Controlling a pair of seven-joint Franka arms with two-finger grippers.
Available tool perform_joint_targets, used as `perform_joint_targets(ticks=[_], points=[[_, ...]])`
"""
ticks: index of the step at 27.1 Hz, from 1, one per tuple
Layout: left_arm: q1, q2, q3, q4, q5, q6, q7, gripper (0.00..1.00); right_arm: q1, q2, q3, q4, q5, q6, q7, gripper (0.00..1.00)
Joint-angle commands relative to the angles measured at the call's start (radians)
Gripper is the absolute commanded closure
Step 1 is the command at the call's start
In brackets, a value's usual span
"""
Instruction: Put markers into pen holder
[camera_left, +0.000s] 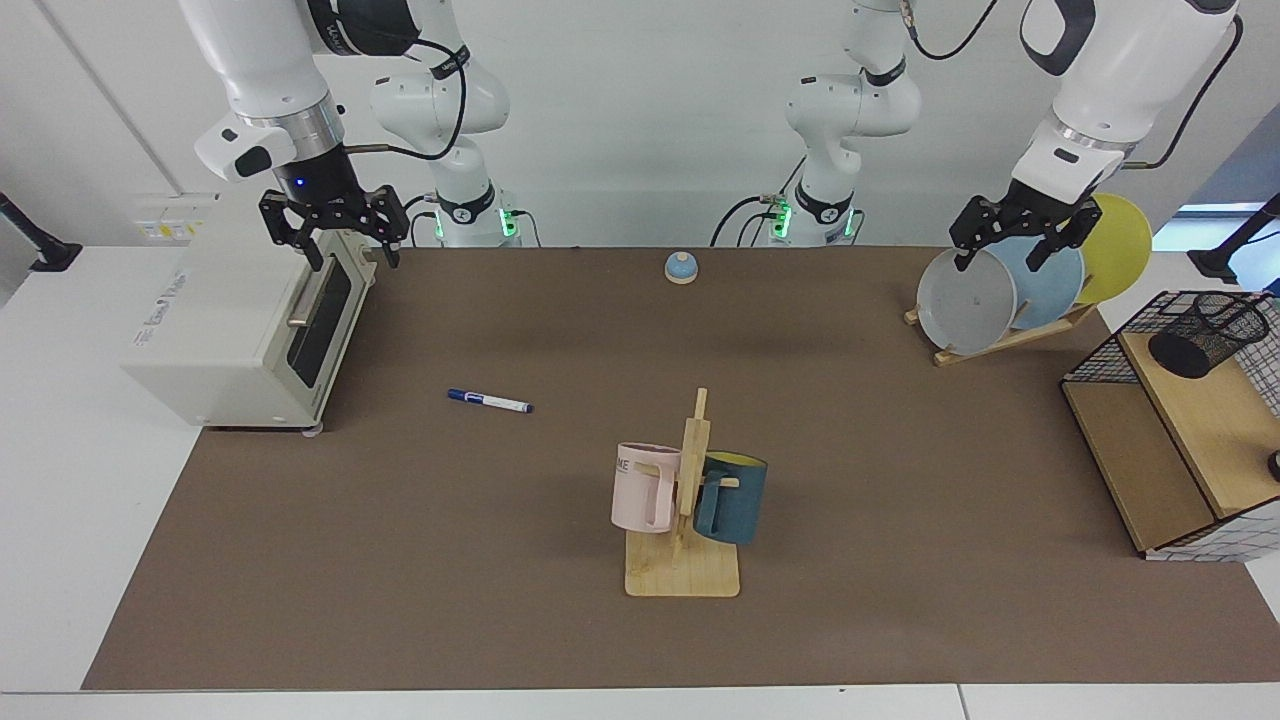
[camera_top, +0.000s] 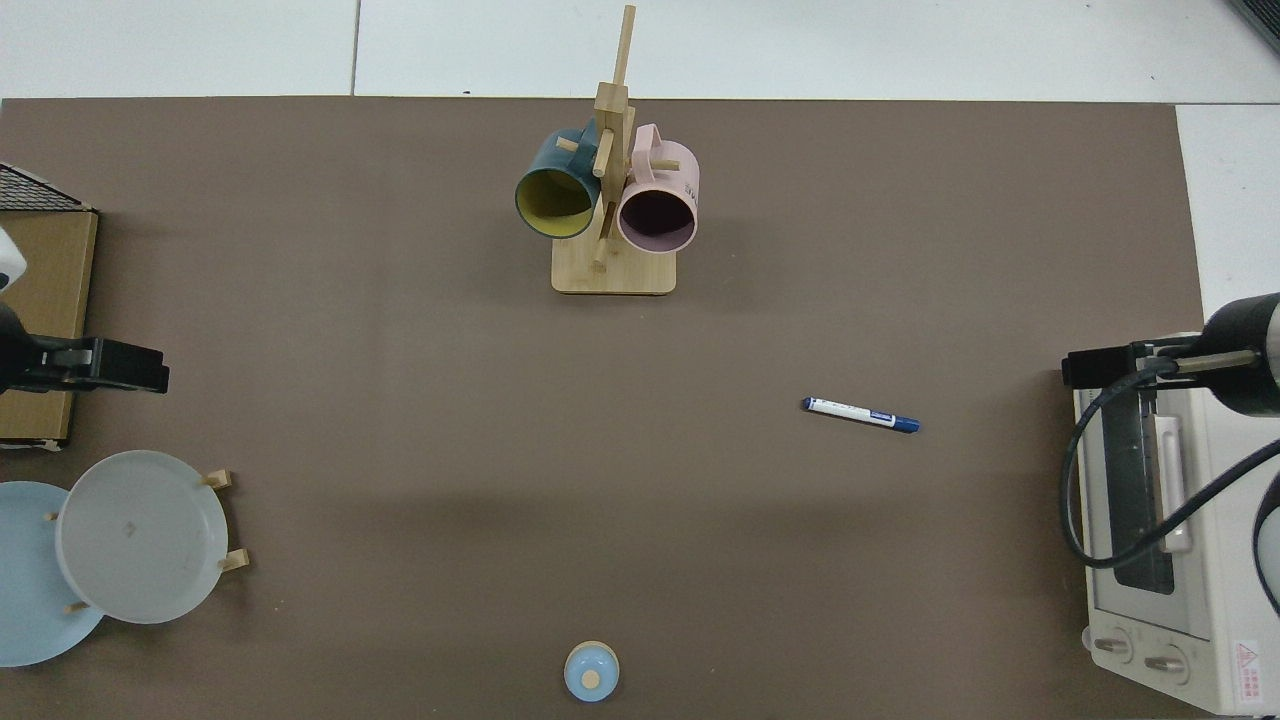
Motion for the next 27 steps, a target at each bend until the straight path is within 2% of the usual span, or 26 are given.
perform_joint_targets(ticks=[1, 18, 22, 27], points=[[-0.019, -0.026, 0.021, -0.035, -0.014, 0.008, 0.008, 0.0, -0.016, -0.014, 0.008, -0.005, -0.008, -0.022, -0.015, 0.0], [-0.028, -0.026, 0.008, -0.012, -0.001, -0.005, 0.005, 0.0, -0.011, -0.017, 0.014, 0.003, 0.014, -0.016, -0.016, 0.0], [-0.028, -0.026, 0.01, -0.012, -0.001, -0.005, 0.005, 0.0, -0.011, -0.031, 0.009, 0.0, 0.011, -0.045, -0.015, 0.0], [-0.03, -0.026, 0.008, -0.012, -0.001, -0.005, 0.005, 0.0, -0.048, -0.031, 0.006, -0.02, 0.02, -0.034, -0.004, 0.0]])
